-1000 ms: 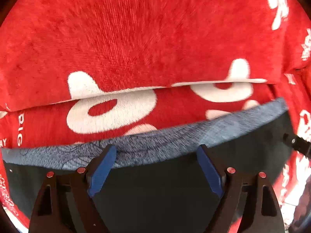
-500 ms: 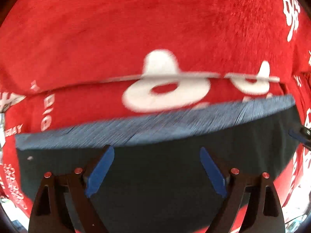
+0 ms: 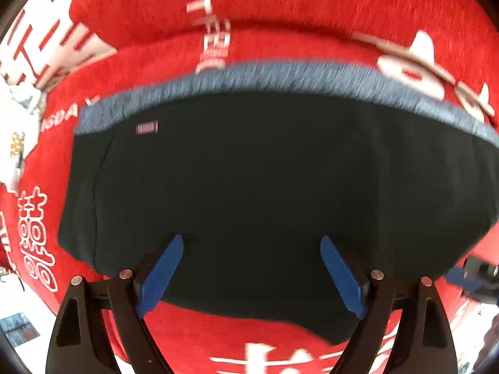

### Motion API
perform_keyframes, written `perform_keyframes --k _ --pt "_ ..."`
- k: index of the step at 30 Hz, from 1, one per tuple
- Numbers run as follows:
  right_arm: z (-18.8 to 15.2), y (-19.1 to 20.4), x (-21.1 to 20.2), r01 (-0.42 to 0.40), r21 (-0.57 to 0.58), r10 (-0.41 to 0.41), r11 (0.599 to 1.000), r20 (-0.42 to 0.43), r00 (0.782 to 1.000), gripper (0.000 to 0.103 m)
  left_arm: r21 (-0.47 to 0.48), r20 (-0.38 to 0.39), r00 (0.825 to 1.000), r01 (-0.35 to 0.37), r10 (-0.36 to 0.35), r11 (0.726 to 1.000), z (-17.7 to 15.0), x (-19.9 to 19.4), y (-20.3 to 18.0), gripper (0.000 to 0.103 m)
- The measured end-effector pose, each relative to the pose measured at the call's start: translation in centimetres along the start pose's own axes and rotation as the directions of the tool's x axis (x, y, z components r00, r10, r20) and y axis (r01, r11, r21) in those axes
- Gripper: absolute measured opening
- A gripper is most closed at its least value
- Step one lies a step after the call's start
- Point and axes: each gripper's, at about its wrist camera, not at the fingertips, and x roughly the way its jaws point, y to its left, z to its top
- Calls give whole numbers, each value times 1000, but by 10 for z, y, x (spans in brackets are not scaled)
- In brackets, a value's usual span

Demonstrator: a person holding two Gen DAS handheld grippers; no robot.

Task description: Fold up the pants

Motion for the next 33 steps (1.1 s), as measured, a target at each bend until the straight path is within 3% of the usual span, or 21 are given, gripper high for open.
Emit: perform_keyframes --k 7,8,9,12,14,16,18,21,23,25,27,29,32,33 --pt "-6 17 19 34 1 -34 999 63 997 35 83 29 997 75 -77 994 -15 -1 9 92" --pt "-5 24 23 61 -2 -60 998 72 996 28 95 30 996 84 -88 992 -16 -2 10 91" --pt "-5 31 25 105 -17 -103 994 86 991 8 106 30 995 88 -92 991 -18 -3 10 92" --pt "-16 50 20 205 -110 -190 973 127 973 8 128 40 994 100 -106 987 -24 -3 13 92" --pt "-24 44 27 322 -132 -307 938 122 944 8 144 53 993 96 -104 985 -29 -3 13 92" --pt "-27 30 24 278 -71 -269 958 116 956 8 151 61 994 84 -94 985 -36 -3 13 92" --pt "-27 26 8 231 -33 -225 972 125 966 16 141 57 993 94 -103 985 -38 -2 15 92" --pt "-26 22 -45 246 -2 -238 969 250 939 26 142 55 993 91 -100 986 -34 0 12 92" --pt "-19 13 -90 263 56 -266 963 352 897 27 127 43 994 93 -99 987 -33 -2 12 92" --pt "-8 3 -128 276 134 -306 952 421 854 27 91 37 988 143 -147 986 -27 -12 15 92" --pt "3 -3 -149 267 179 -321 947 452 833 28 79 54 981 181 -186 980 -27 -22 11 92" --pt "12 -12 -159 270 208 -338 940 456 823 28 99 57 980 186 -193 977 -27 -26 1 92" --pt "27 -26 -161 260 232 -339 937 430 837 29 129 5 983 179 -181 975 -29 -14 -19 92" --pt "29 -23 -159 278 221 -349 935 427 834 16 152 12 988 149 -152 977 -34 -9 -26 92"
